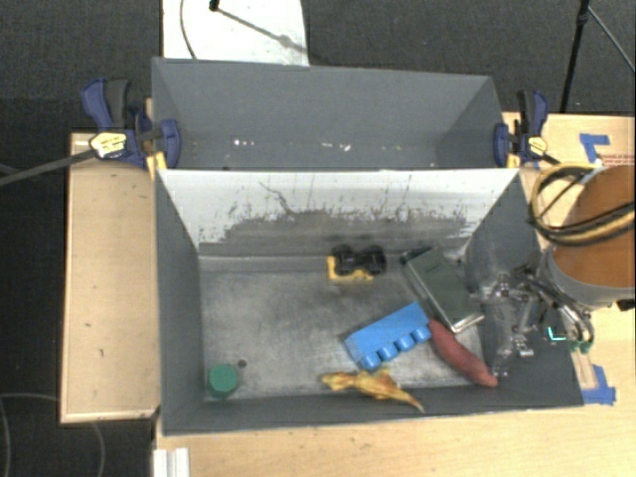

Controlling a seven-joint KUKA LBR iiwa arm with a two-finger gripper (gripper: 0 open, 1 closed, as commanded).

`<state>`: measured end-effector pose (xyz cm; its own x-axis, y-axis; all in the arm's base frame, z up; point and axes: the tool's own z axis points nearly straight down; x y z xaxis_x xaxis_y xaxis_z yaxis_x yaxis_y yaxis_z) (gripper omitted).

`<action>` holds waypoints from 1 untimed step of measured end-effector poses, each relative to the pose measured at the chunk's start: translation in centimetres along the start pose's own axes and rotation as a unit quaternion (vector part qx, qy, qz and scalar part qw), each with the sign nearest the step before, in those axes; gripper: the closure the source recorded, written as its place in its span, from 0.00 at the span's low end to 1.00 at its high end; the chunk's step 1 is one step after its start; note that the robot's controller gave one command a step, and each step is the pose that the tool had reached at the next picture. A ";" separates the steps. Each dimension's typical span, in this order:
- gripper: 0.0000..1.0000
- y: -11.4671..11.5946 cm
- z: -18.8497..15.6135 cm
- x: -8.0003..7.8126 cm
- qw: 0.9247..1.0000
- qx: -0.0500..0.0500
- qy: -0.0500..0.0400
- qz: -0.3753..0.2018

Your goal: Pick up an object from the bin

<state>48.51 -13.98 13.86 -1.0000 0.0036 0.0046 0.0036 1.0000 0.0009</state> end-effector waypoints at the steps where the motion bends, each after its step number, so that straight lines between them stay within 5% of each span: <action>1: 0.00 0.0 -0.3 -0.2 1.000 0.001 -0.004 -0.003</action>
Offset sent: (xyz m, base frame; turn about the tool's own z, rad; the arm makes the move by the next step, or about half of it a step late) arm 0.0176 0.0268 -0.0686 -0.2507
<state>48.72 -13.95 14.20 -1.0000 -0.0015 -0.0027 -0.0015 1.0000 -0.0007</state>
